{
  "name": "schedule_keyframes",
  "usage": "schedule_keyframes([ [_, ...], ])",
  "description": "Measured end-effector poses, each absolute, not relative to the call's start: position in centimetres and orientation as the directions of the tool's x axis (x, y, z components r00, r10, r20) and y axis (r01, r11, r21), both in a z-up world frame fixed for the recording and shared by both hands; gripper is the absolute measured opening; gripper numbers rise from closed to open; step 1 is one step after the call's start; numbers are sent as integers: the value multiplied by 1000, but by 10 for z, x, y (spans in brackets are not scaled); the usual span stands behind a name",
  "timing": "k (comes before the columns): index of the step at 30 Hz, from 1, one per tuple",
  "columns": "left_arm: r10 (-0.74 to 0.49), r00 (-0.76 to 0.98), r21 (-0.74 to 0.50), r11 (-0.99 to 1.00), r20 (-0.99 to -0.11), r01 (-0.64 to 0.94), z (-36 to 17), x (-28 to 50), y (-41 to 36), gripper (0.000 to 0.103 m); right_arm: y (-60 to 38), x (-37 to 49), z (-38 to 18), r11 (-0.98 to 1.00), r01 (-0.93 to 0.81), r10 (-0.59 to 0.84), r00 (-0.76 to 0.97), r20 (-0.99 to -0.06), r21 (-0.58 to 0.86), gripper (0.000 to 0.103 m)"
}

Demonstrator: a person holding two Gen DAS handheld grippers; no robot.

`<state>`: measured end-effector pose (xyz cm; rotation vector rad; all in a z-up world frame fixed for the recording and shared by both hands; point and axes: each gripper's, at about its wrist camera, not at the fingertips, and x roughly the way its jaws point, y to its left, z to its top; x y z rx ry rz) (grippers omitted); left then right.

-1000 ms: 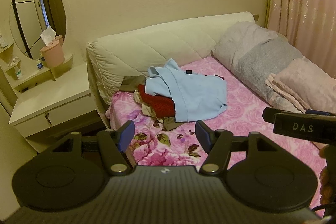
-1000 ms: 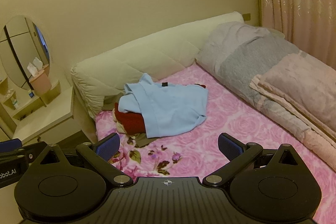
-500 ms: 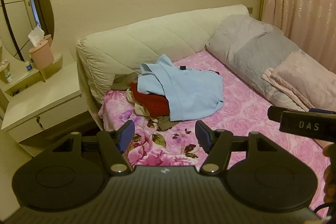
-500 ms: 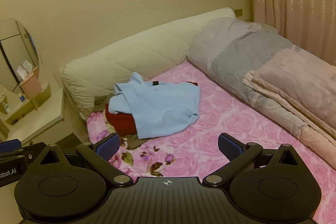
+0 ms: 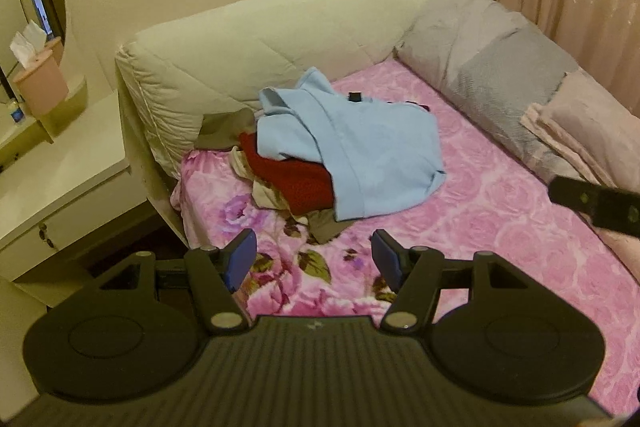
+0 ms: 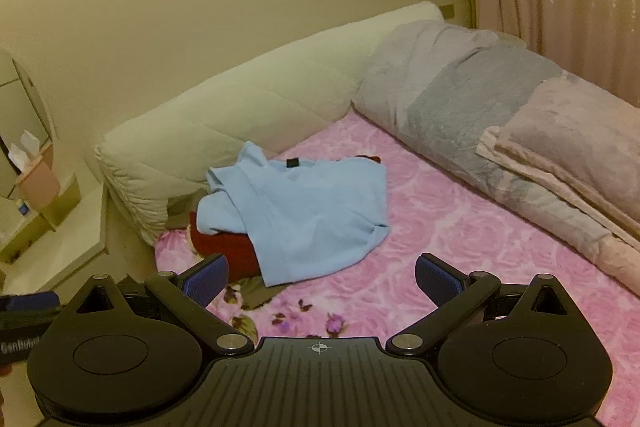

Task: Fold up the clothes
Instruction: 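Move both grippers open toward the light blue sweatshirt on the bed, then grasp the sweatshirt hem with the left gripper while the right gripper grasps another edge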

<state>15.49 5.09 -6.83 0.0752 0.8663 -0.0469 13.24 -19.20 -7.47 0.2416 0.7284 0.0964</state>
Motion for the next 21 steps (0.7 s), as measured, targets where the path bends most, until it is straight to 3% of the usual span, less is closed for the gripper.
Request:
schedule_keyframes([
  [21, -108, 517, -33, 988, -849, 152, -143, 356, 118, 60, -151, 306, -174, 947, 184, 121, 557, -822, 264, 102],
])
